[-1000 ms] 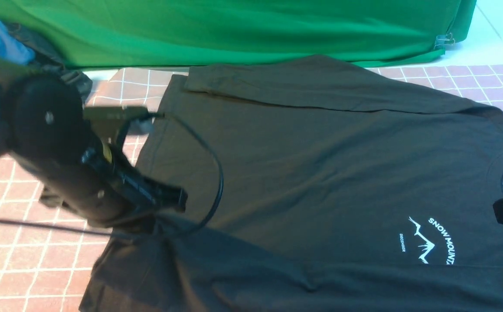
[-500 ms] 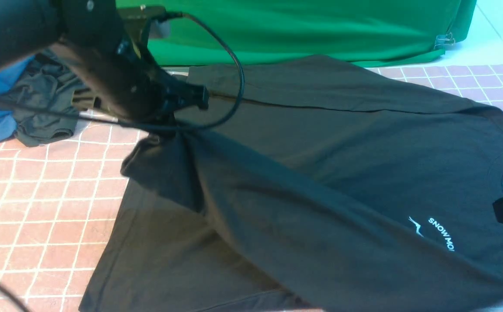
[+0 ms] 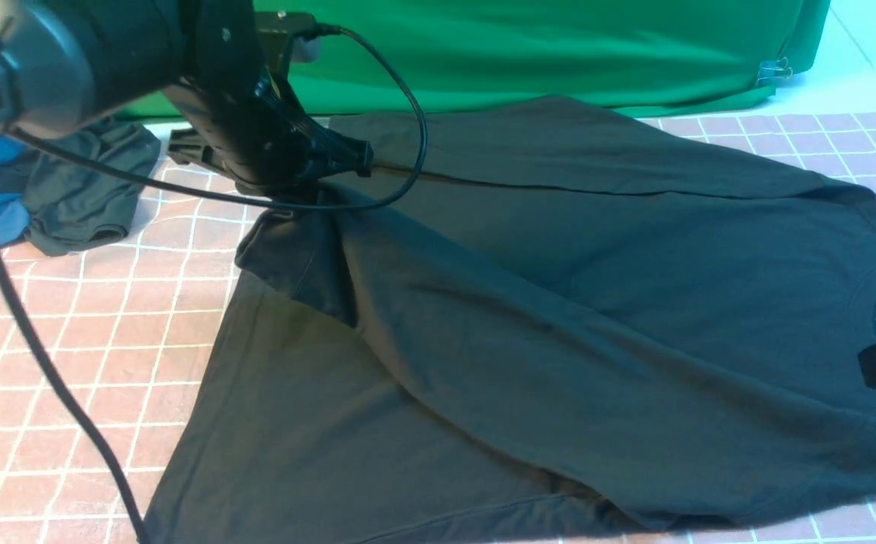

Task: Fold a long-sleeved shirt over a pink coffee tablecloth.
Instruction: 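Fold the left side of the black T-shirt inward over its body, then grab the top left corner of the dark shirt with the left gripper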

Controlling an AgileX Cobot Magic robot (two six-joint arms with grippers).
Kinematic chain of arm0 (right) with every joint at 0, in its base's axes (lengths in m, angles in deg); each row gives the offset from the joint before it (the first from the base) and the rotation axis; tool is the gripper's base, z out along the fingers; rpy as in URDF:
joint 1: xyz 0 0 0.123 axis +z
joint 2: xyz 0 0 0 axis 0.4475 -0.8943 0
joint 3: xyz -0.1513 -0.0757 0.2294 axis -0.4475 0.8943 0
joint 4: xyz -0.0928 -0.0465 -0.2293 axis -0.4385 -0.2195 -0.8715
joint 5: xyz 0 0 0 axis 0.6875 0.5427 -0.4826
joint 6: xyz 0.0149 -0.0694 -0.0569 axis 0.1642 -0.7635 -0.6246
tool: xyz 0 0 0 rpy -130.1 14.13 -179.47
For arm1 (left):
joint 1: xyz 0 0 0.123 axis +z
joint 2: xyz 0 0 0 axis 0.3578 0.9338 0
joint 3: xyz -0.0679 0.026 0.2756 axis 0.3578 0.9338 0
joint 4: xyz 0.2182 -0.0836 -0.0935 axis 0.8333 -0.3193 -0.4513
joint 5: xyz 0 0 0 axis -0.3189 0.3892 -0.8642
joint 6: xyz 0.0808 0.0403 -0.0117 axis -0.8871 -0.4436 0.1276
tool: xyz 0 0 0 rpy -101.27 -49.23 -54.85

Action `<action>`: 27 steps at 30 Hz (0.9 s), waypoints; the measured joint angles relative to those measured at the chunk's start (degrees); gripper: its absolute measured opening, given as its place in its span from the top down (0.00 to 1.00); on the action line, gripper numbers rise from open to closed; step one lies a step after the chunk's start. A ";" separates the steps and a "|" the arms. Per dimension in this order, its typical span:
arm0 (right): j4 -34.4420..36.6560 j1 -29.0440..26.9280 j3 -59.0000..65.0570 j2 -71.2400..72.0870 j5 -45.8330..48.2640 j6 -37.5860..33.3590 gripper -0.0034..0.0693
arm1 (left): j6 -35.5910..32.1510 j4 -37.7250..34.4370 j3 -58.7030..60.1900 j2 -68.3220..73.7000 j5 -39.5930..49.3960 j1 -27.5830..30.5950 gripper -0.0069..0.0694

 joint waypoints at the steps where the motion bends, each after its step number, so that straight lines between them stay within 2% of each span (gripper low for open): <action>1: 0.00 0.00 0.00 0.00 0.00 0.00 0.86 | 0.00 0.00 0.00 0.10 0.00 0.00 0.85; 7: 0.00 0.00 0.00 0.00 -0.01 0.00 0.86 | -0.10 2.28 0.00 2.20 -6.64 0.00 0.85; 14: 0.00 0.00 0.00 0.00 -0.01 0.00 0.86 | -1.45 3.35 -0.02 4.10 -8.12 0.00 0.83; 18: 0.00 0.00 0.00 0.00 -0.01 0.00 0.86 | -1.14 6.87 -0.02 5.20 -8.63 0.00 0.71; 20: 0.05 0.00 0.00 0.00 -0.01 0.00 0.86 | 1.51 9.34 -0.21 5.32 -8.99 0.00 0.59; 21: 0.05 0.00 0.00 0.00 -0.01 0.00 0.86 | 1.79 9.45 -0.28 5.32 -8.73 0.00 0.58; 22: 0.05 0.00 0.00 0.00 -0.01 0.00 0.86 | 4.09 10.04 -1.27 5.32 -6.58 0.00 0.52; 24: 0.05 0.00 0.00 0.00 -0.01 0.28 0.86 | 6.43 10.17 -3.50 5.32 -1.07 0.00 0.46; 27: 0.05 0.00 0.00 0.00 -0.01 2.09 0.86 | 7.51 9.83 -6.26 5.02 8.45 0.00 0.48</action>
